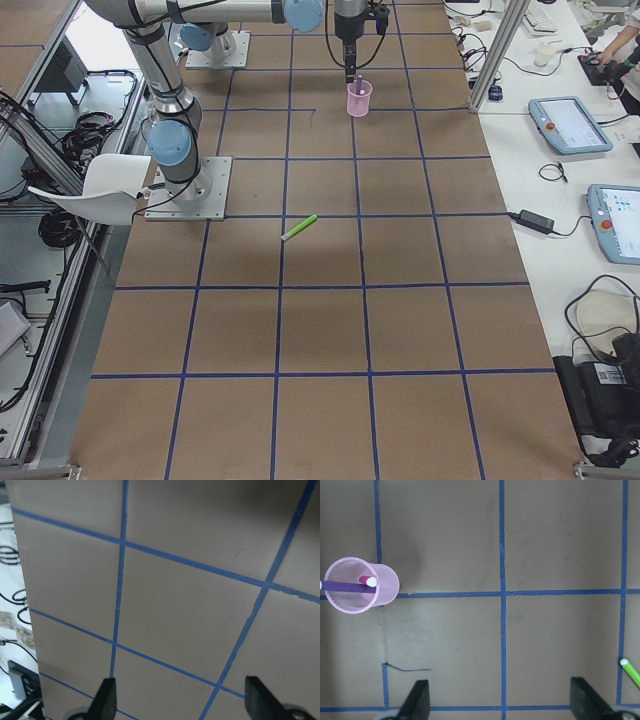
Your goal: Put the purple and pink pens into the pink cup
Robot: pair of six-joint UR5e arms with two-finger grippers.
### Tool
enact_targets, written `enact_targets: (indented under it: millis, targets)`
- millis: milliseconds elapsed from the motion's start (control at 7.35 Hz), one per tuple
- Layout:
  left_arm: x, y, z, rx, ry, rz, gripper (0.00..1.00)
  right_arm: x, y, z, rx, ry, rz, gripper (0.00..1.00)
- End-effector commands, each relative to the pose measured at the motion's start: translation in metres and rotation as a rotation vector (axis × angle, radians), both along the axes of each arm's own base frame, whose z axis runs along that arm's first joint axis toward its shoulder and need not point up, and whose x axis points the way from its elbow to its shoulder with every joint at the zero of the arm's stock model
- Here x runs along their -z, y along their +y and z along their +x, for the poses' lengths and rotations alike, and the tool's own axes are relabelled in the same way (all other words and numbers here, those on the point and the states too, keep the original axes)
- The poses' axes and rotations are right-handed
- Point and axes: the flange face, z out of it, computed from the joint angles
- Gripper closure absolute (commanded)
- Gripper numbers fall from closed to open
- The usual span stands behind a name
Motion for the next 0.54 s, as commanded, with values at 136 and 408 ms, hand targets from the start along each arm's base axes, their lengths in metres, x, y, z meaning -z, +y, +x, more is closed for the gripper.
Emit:
enact_targets:
  millis: [136, 408]
  targets:
    - [-0.028, 0.030, 0.026, -0.533, 0.201, -0.009, 0.00, 0.000, 0.000, 0.000, 0.000, -0.002, -0.001, 0.00]
    - [-0.044, 0.048, 0.050, -0.909, 0.421, 0.055, 0.00, 0.000, 0.000, 0.001, -0.001, -0.009, -0.002, 0.00]
